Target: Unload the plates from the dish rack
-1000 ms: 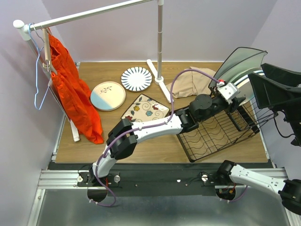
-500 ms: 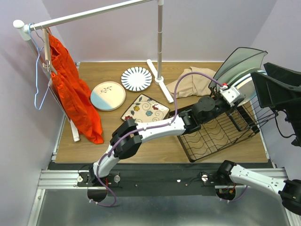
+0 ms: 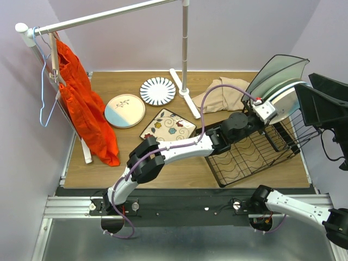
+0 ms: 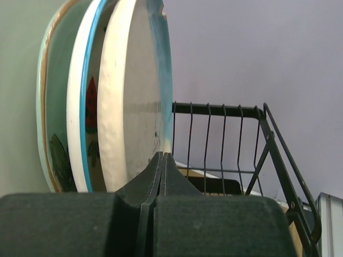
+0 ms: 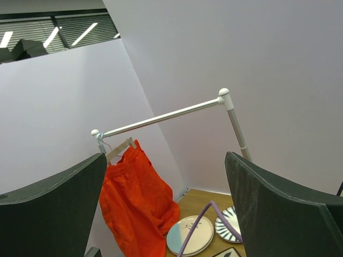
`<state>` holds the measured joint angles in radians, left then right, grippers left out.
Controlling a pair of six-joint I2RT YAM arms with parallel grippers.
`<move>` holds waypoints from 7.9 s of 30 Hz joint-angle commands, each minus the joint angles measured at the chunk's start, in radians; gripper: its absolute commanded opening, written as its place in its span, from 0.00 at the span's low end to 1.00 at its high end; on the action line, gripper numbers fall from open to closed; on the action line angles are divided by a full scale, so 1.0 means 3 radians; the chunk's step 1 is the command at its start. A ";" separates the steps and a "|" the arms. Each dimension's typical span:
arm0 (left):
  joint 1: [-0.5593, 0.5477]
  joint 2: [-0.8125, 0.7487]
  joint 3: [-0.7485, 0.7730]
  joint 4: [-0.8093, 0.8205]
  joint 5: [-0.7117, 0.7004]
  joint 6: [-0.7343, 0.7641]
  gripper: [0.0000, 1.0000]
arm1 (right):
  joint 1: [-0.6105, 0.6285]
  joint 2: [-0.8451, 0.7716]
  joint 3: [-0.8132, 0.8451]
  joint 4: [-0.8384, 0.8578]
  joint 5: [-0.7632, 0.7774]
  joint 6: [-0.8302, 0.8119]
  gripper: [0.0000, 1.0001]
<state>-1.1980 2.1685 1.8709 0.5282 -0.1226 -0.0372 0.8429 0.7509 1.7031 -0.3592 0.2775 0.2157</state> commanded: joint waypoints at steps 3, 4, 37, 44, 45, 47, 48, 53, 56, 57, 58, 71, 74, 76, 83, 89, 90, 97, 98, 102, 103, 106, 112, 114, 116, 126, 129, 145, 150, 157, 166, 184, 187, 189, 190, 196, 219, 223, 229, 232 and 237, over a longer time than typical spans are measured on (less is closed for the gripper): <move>0.0015 -0.0401 -0.0213 -0.0002 0.0239 -0.0188 0.09 | 0.0003 -0.0054 -0.0006 0.0057 0.0103 -0.0090 1.00; 0.0015 -0.0432 -0.0228 0.0004 0.0281 -0.0249 0.21 | 0.0003 -0.0064 -0.0001 0.0057 0.0113 -0.0095 1.00; 0.0337 -0.0310 0.0656 -0.1239 0.0690 -0.1595 0.54 | 0.0003 -0.0228 0.0019 0.0057 0.0241 -0.0172 1.00; 0.0297 -0.0193 0.0804 -0.1229 0.0629 -0.1313 0.52 | 0.0003 -0.0233 0.0004 0.0057 0.0256 -0.0182 1.00; 0.0281 -0.0182 0.0820 -0.1229 0.0608 -0.1267 0.52 | 0.0003 -0.0238 -0.0001 0.0057 0.0261 -0.0182 1.00; 0.0240 -0.0162 0.0845 -0.1249 0.0557 -0.1160 0.52 | 0.0003 -0.0233 -0.0006 0.0057 0.0256 -0.0182 1.00; 0.0230 -0.0157 0.0850 -0.1264 0.0486 -0.1144 0.52 | 0.0008 -0.0233 -0.0006 0.0057 0.0256 -0.0182 1.00; 0.0220 -0.0106 0.0851 -0.1310 0.0379 -0.1052 0.52 | 0.0003 -0.0228 -0.0011 0.0057 0.0246 -0.0177 1.00; 0.0215 -0.0075 0.0856 -0.1316 0.0251 -0.0991 0.51 | 0.0003 -0.0223 -0.0017 0.0057 0.0241 -0.0177 1.00; 0.0210 -0.0050 0.0866 -0.1321 0.0210 -0.0930 0.51 | 0.0008 -0.0228 -0.0017 0.0057 0.0246 -0.0177 1.00; 0.0205 -0.0034 0.0871 -0.1311 0.0189 -0.0889 0.51 | 0.0003 -0.0228 -0.0017 0.0057 0.0241 -0.0182 1.00; 0.0097 0.0104 0.0917 -0.1219 -0.0107 -0.0377 0.49 | 0.0003 -0.0228 -0.0006 0.0057 0.0220 -0.0167 1.00; 0.0097 0.0119 0.0912 -0.1183 -0.0149 -0.0301 0.47 | 0.0003 -0.0223 -0.0017 0.0057 0.0220 -0.0167 1.00; 0.0092 0.0135 0.0902 -0.1147 -0.0118 -0.0168 0.46 | 0.0008 -0.0212 -0.0012 0.0057 0.0220 -0.0167 1.00; 0.0072 0.0176 0.0902 -0.1029 -0.0026 0.0052 0.44 | 0.0008 -0.0212 -0.0006 0.0057 0.0215 -0.0167 1.00; 0.0066 0.0237 0.0912 -0.0932 0.0102 0.0047 0.42 | 0.0003 -0.0212 -0.0042 0.0057 0.0205 -0.0172 1.00; 0.0066 0.0242 0.0912 -0.0917 0.0112 0.0052 0.42 | 0.0008 -0.0217 -0.0037 0.0057 0.0210 -0.0177 1.00; 0.0066 0.0308 0.0932 -0.0861 0.0036 0.0109 0.35 | 0.0008 -0.0238 -0.0037 0.0057 0.0200 -0.0177 1.00; 0.0066 0.0309 0.0932 -0.0856 0.0025 0.0104 0.33 | 0.0003 -0.0238 -0.0042 0.0057 0.0195 -0.0177 1.00; 0.0071 0.0288 0.0942 -0.0845 0.0035 0.0104 0.19 | 0.0003 -0.0233 -0.0042 0.0062 0.0210 -0.0192 1.00; 0.0061 0.0278 0.0937 -0.0835 0.0046 0.0109 0.11 | 0.0003 -0.0233 -0.0032 0.0062 0.0205 -0.0192 1.00; 0.0031 0.0232 0.0937 -0.0825 0.0036 0.0109 0.00 | 0.0003 -0.0243 -0.0032 0.0057 0.0205 -0.0198 1.00; 0.0010 0.0125 0.0937 -0.0794 0.0036 -0.0004 0.00 | 0.0008 -0.0269 -0.0068 0.0067 0.0246 -0.0213 1.00; 0.0010 0.0089 0.0927 -0.0743 0.0030 -0.0085 0.00 | 0.0003 -0.0258 -0.0052 0.0067 0.0251 -0.0218 1.00; 0.0010 0.0028 0.0912 -0.0677 0.0035 -0.0131 0.00 | 0.0003 -0.0248 -0.0042 0.0067 0.0251 -0.0213 1.00; 0.0010 -0.0177 0.0902 -0.0549 0.0224 -0.0433 0.00 | 0.0003 -0.0243 -0.0032 0.0067 0.0276 -0.0213 1.00; 0.0000 -0.0233 0.0891 -0.0498 0.0301 -0.0495 0.00 | 0.0008 -0.0258 -0.0068 0.0067 0.0297 -0.0213 1.00; -0.0036 -0.0392 0.0922 -0.0446 0.0235 -0.0382 0.00 | 0.0003 -0.0161 -0.0006 0.0067 0.0297 -0.0238 1.00; -0.0036 -0.0448 0.0907 -0.0390 0.0245 -0.0464 0.00 | 0.0003 -0.0131 0.0009 0.0067 0.0271 -0.0228 1.00; -0.0036 -0.0540 0.0886 -0.0298 0.0342 -0.0612 0.00 | 0.0003 -0.0151 -0.0011 0.0067 0.0307 -0.0223 1.00; -0.0051 -0.0811 0.0585 -0.0211 0.0363 -0.0714 0.00 | 0.0003 -0.0136 -0.0073 0.0067 0.0297 -0.0192 1.00; -0.0016 -0.1689 -0.0278 -0.0329 0.0138 -0.1348 0.00 | 0.0003 0.0064 -0.0052 0.0067 0.0134 -0.0039 1.00; 0.0025 -0.2011 -0.0610 -0.0380 0.0061 -0.1527 0.00 | 0.0008 0.0145 -0.0042 0.0067 0.0052 0.0017 1.00; 0.0097 -0.2181 -0.0790 -0.0400 0.0046 -0.1650 0.00 | 0.0003 0.0176 -0.0052 0.0062 0.0011 0.0063 1.00; 0.0122 -0.2369 -0.0973 -0.0416 0.0020 -0.1691 0.00 | 0.0003 0.0217 -0.0068 0.0067 0.0006 0.0124 1.00; 0.0368 -0.3126 -0.1807 -0.0482 -0.0194 -0.2003 0.00 | 0.0003 0.0386 -0.0195 0.0067 -0.0209 0.0272 1.00; 0.1616 -0.5229 -0.2974 -0.2031 -0.0282 -0.2514 0.00 | 0.0003 0.0826 -0.2077 0.1125 -0.1529 0.1362 1.00; 0.1702 -0.5214 -0.2969 -0.2006 -0.0124 -0.2520 0.00 | 0.0003 0.0805 -0.2292 0.1340 -0.1590 0.1479 1.00; 0.1922 -0.5081 -0.2933 -0.1868 0.0300 -0.2560 0.00 | 0.0008 0.0693 -0.2619 0.1621 -0.1488 0.1730 1.00; 0.2178 -0.4979 -0.2959 -0.1695 0.0795 -0.2668 0.00 | 0.0003 0.0652 -0.2721 0.1662 -0.1401 0.1761 1.00; 0.2678 -0.4917 -0.3005 -0.1520 0.1237 -0.2801 0.00 | -0.0002 0.0519 -0.2854 0.1652 -0.1105 0.1822 1.00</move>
<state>-0.4904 0.7128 0.9401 -0.1486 0.0719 -0.7979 0.8429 0.9535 0.8856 0.0906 -0.1490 0.7208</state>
